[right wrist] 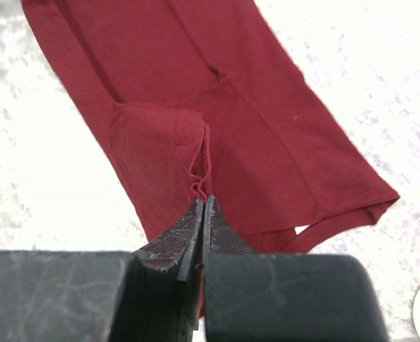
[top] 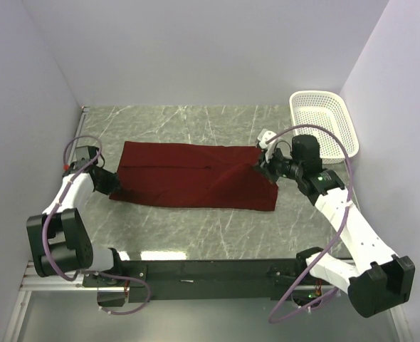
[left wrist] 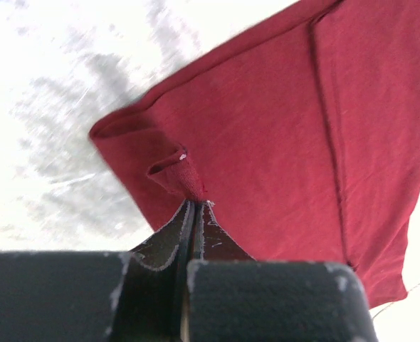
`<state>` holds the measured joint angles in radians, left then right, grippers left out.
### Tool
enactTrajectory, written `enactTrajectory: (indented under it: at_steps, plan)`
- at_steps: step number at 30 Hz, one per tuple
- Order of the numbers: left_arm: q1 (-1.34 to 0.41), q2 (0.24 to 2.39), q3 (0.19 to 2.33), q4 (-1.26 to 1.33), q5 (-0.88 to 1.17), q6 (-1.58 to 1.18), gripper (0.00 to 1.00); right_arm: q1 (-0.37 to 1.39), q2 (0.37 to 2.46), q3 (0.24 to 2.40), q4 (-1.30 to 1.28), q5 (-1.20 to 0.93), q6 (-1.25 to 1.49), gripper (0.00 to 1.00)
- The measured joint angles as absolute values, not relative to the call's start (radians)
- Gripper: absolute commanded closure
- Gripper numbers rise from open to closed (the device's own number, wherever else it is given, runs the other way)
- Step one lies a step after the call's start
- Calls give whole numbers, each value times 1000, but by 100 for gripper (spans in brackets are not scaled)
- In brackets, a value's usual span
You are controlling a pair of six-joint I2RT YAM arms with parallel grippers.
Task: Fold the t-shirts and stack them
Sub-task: Fold the tshirt
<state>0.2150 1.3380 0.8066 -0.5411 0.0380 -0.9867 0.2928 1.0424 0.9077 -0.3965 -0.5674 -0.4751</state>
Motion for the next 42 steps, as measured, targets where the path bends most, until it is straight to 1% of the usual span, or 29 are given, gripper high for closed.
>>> enactTrajectory:
  at_steps: [14, 34, 42]
  plan:
    - [216, 1493, 898, -516, 37, -981, 99, 283, 1150, 979, -363, -561, -449, 100]
    - [224, 1505, 907, -516, 25, -981, 99, 270, 1208, 1012, -340, -546, -435, 100]
    - [226, 1545, 932, -516, 25, -981, 99, 267, 1222, 1016, -336, -538, -435, 100]
